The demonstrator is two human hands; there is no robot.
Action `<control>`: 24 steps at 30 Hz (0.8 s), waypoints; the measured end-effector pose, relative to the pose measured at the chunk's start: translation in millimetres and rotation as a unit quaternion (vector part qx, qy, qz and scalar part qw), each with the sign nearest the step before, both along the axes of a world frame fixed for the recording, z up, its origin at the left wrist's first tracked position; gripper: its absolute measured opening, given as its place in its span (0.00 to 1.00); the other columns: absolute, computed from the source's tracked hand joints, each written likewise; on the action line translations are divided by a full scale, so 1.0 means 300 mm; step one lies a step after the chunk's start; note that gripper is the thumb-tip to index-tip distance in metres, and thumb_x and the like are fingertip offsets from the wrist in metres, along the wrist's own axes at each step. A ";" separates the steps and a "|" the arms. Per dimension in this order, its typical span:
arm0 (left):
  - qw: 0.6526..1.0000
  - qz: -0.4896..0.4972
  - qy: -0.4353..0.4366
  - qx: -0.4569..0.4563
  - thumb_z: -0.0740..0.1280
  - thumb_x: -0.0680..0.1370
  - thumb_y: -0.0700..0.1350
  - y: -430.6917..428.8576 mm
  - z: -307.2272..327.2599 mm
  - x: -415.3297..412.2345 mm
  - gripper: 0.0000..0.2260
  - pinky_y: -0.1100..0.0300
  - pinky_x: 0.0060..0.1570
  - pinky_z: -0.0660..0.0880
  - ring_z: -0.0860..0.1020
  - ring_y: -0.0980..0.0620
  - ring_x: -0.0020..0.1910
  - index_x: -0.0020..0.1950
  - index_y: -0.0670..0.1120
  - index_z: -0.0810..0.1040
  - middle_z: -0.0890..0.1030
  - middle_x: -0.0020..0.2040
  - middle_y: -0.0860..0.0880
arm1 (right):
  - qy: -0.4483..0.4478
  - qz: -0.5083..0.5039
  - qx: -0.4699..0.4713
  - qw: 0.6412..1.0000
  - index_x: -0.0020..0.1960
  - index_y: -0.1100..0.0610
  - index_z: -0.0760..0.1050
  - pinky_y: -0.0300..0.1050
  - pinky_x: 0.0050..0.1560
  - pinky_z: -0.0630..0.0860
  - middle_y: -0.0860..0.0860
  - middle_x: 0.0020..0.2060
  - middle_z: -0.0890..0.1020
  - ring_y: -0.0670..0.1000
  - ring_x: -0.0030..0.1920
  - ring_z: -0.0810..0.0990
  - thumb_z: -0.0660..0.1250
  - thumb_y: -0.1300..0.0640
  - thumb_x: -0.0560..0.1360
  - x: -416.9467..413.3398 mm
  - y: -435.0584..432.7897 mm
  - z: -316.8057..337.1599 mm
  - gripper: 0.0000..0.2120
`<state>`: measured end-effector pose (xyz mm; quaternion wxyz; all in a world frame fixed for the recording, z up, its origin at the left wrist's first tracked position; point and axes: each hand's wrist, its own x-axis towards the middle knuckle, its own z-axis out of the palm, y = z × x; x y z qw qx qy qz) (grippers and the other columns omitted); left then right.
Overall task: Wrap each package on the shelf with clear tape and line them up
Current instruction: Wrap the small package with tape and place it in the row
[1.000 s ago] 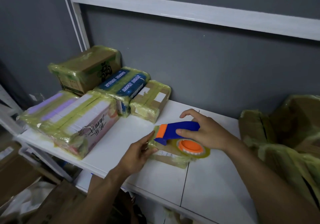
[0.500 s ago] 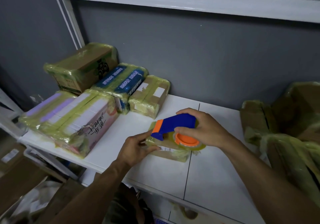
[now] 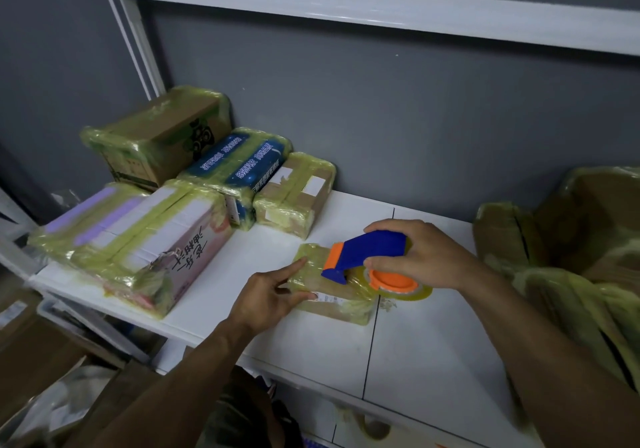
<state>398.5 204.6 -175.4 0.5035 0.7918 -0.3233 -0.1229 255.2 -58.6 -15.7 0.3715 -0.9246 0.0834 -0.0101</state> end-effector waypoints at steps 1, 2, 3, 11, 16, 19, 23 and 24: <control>1.000 0.000 -0.005 0.011 0.76 0.63 0.72 0.005 0.005 0.007 0.33 0.60 0.57 0.80 0.83 0.64 0.47 0.67 0.74 0.72 0.84 0.54 0.65 | 0.007 -0.003 0.002 1.000 0.69 0.43 0.74 0.33 0.46 0.78 0.37 0.59 0.79 0.45 0.60 0.78 0.78 0.43 0.72 0.002 0.006 -0.005 0.28; 1.000 -0.005 -0.007 0.013 0.76 0.63 0.72 0.012 0.010 0.013 0.34 0.58 0.59 0.79 0.83 0.64 0.50 0.68 0.74 0.72 0.83 0.56 0.66 | 0.012 -0.006 0.006 1.000 0.69 0.43 0.74 0.34 0.48 0.79 0.38 0.59 0.79 0.46 0.60 0.78 0.78 0.43 0.72 0.006 0.013 -0.009 0.28; 1.000 -0.014 -0.013 0.011 0.76 0.64 0.71 0.023 0.018 0.021 0.33 0.56 0.60 0.79 0.83 0.63 0.52 0.68 0.73 0.72 0.82 0.58 0.66 | 0.017 -0.008 0.011 1.000 0.69 0.43 0.74 0.37 0.50 0.80 0.38 0.59 0.79 0.47 0.60 0.78 0.78 0.42 0.71 0.011 0.020 -0.013 0.28; 0.973 -0.012 -0.221 0.068 0.74 0.68 0.71 0.110 0.087 0.042 0.35 0.53 0.67 0.74 0.63 0.61 0.77 0.73 0.66 0.71 0.63 0.79 0.63 | 0.019 -0.017 0.046 0.999 0.59 0.40 0.78 0.47 0.53 0.83 0.39 0.53 0.82 0.47 0.55 0.81 0.78 0.40 0.69 0.064 0.097 -0.045 0.21; 0.931 -0.035 -0.348 0.105 0.70 0.64 0.77 0.044 0.108 -0.012 0.48 0.56 0.69 0.72 0.57 0.55 0.80 0.78 0.54 0.69 0.66 0.78 0.59 | 0.005 -0.025 0.057 0.998 0.57 0.38 0.77 0.44 0.50 0.83 0.37 0.51 0.82 0.44 0.54 0.81 0.78 0.40 0.71 0.051 0.095 -0.062 0.18; 0.952 -0.021 -0.297 0.070 0.77 0.67 0.66 0.017 0.069 -0.018 0.41 0.54 0.72 0.71 0.60 0.55 0.79 0.75 0.48 0.74 0.71 0.75 0.55 | -0.007 -0.032 0.058 0.998 0.56 0.36 0.77 0.43 0.50 0.83 0.35 0.50 0.82 0.42 0.53 0.81 0.77 0.40 0.72 0.043 0.107 -0.070 0.16; 0.957 -0.029 -0.289 0.019 0.78 0.67 0.63 0.010 0.046 0.010 0.38 0.58 0.74 0.67 0.66 0.52 0.77 0.71 0.44 0.78 0.76 0.71 0.52 | -0.028 -0.053 0.065 0.996 0.60 0.41 0.78 0.45 0.53 0.82 0.39 0.52 0.83 0.45 0.54 0.81 0.75 0.39 0.74 0.034 0.126 -0.077 0.17; 0.955 -0.026 -0.295 0.023 0.78 0.67 0.64 0.010 0.048 0.015 0.37 0.57 0.73 0.69 0.66 0.52 0.77 0.70 0.45 0.78 0.77 0.71 0.52 | -0.029 -0.051 0.066 0.996 0.60 0.42 0.78 0.45 0.53 0.82 0.39 0.52 0.83 0.45 0.55 0.81 0.74 0.40 0.74 0.030 0.126 -0.074 0.17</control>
